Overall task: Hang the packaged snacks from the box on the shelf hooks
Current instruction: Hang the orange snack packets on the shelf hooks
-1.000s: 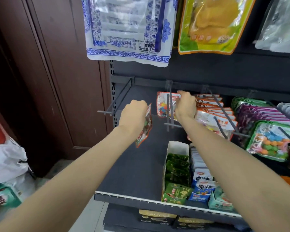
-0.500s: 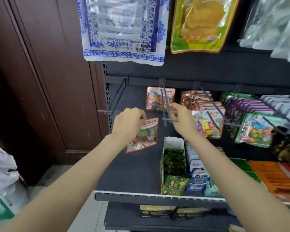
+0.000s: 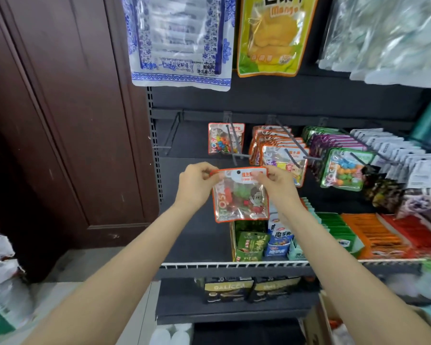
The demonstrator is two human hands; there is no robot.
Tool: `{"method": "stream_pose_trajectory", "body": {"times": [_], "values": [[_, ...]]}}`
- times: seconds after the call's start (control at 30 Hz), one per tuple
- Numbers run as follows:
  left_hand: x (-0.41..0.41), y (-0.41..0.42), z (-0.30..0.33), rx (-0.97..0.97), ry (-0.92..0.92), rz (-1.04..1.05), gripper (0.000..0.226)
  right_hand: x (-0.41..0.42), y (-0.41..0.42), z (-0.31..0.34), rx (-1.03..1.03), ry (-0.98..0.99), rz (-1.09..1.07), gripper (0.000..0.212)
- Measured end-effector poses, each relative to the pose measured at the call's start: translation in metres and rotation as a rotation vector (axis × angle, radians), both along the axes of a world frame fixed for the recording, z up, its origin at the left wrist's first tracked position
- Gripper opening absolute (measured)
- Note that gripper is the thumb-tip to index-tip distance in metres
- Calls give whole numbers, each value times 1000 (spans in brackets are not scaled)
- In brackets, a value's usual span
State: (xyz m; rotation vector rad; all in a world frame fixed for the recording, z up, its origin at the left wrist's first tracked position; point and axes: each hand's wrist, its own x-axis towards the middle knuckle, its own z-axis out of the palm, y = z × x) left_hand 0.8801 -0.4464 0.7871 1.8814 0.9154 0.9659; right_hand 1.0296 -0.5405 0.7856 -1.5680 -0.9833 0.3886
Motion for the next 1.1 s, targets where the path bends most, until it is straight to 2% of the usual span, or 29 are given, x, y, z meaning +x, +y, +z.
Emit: {"method": "stream_pose_trajectory", "body": {"times": [0.1, 0.27, 0.47, 0.67, 0.9, 1.0, 1.1], "values": [[-2, 3, -1, -76, -56, 47, 19, -3, 6, 5, -11, -35, -30, 19], [6, 9, 5, -112, -93, 107, 24, -4, 23, 6, -9, -86, -104, 17], [17, 13, -3, -136, -65, 114, 14, 3, 27, -5, -37, -145, -164, 21], [15, 21, -5, -143, -154, 72, 18, 8, 34, -4, 1, -169, -140, 18], [21, 34, -7, -113, -133, 86, 14, 14, 47, -7, -13, -243, -179, 18], [31, 44, -9, -82, -124, 123, 13, 16, 53, -4, 6, -382, -219, 10], [47, 59, -5, -59, -148, 236, 10, 22, 67, 4, -11, -570, -283, 16]]}}
